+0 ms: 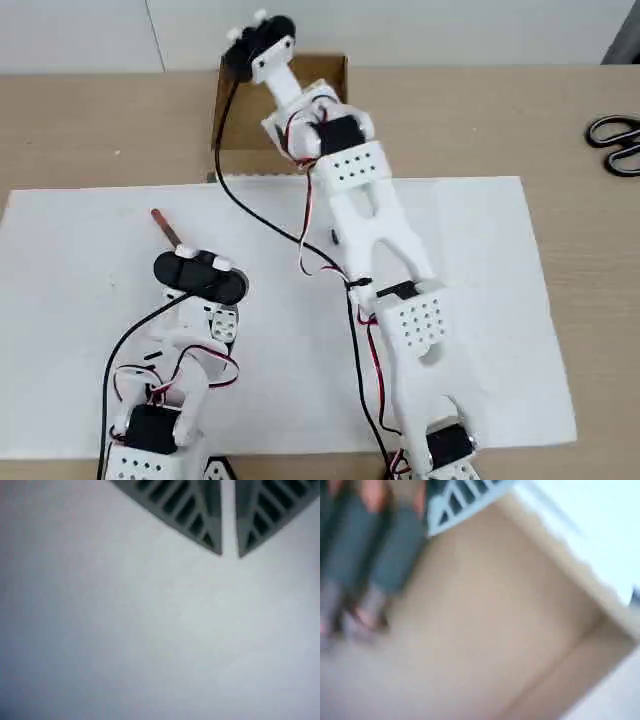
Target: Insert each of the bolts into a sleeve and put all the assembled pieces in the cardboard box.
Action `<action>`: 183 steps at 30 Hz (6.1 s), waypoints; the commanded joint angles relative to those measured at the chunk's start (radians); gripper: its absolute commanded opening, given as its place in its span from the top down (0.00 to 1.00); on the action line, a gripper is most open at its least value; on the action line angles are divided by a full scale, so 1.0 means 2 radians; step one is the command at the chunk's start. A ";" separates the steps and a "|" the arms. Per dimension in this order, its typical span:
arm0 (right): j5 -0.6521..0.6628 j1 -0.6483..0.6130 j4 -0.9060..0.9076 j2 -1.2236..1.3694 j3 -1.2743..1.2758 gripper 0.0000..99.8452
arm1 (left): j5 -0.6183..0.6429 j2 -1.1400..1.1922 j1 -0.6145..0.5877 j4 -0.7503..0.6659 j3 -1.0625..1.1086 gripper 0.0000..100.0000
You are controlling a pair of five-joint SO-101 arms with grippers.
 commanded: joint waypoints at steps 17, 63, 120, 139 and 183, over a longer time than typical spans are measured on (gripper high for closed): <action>0.169 0.050 0.279 -0.105 0.023 0.89 | 0.000 -0.005 -0.003 0.002 -0.003 0.99; 0.492 0.023 0.164 -0.113 0.324 0.86 | 0.002 -0.002 -0.104 -0.025 -0.003 0.99; 0.080 0.211 0.274 -0.662 0.698 1.00 | -0.061 0.000 -0.130 0.113 -0.134 0.99; 0.000 0.327 0.272 -0.848 0.839 1.00 | 0.005 0.497 -0.128 0.202 -0.563 0.99; -0.020 0.328 0.270 -0.853 0.841 1.00 | 0.203 1.252 -0.171 0.434 -1.170 0.89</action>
